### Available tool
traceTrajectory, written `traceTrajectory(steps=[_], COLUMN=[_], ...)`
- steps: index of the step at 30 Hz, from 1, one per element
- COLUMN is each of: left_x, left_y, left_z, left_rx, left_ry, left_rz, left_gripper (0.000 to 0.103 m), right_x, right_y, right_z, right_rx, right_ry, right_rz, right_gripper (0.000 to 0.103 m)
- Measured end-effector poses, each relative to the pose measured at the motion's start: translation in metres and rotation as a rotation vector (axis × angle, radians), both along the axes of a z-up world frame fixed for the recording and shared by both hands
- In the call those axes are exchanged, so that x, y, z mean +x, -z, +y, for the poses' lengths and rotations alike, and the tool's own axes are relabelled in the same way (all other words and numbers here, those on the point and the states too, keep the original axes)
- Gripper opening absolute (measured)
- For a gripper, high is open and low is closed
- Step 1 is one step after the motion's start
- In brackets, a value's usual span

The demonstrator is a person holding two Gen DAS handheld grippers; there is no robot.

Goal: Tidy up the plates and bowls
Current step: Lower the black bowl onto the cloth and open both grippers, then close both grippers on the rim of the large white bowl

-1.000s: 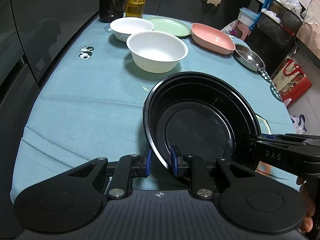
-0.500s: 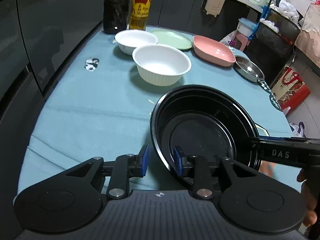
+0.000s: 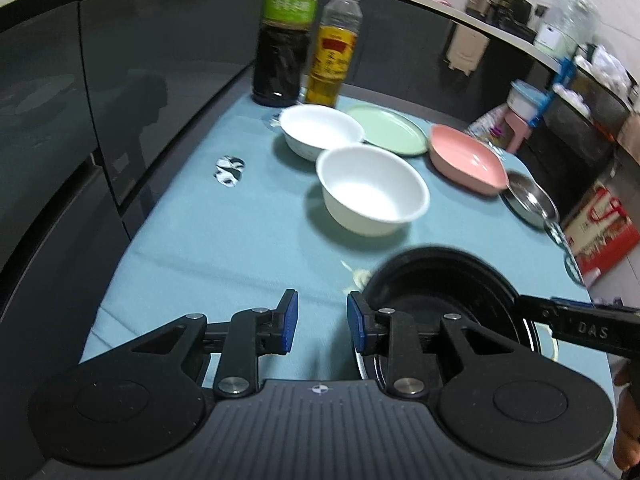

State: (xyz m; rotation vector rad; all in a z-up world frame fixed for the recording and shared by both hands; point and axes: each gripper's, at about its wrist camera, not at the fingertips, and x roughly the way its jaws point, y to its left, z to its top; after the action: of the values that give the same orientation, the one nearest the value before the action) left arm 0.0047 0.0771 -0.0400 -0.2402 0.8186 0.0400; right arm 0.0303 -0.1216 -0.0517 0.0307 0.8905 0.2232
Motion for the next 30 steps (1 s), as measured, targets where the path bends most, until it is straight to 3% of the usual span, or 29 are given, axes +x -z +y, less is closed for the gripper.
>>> traceTrajectory(steps=[6,19,30], left_x=[0.023,0.082,0.121], left_y=[0.001,0.001,0.015], left_z=[0.007,0.007,0.013], left_rx=[-0.021,-0.022,-0.023], left_ry=[-0.05,-0.064,-0.061], left_rz=[0.011,0.011,0.073], left_gripper=[0.025,0.025,0.025], right_x=[0.021,0.074,0.114], right_y=[-0.005,-0.009,-0.002], right_z=[0.009,0.031,0.056], right_rx=[0.005,0.018,0.015], right_ry=[-0.021,-0.046,-0.079], right_rz=[-0.006,0.015,0.07], right_gripper=[0.047,0.047,0.047])
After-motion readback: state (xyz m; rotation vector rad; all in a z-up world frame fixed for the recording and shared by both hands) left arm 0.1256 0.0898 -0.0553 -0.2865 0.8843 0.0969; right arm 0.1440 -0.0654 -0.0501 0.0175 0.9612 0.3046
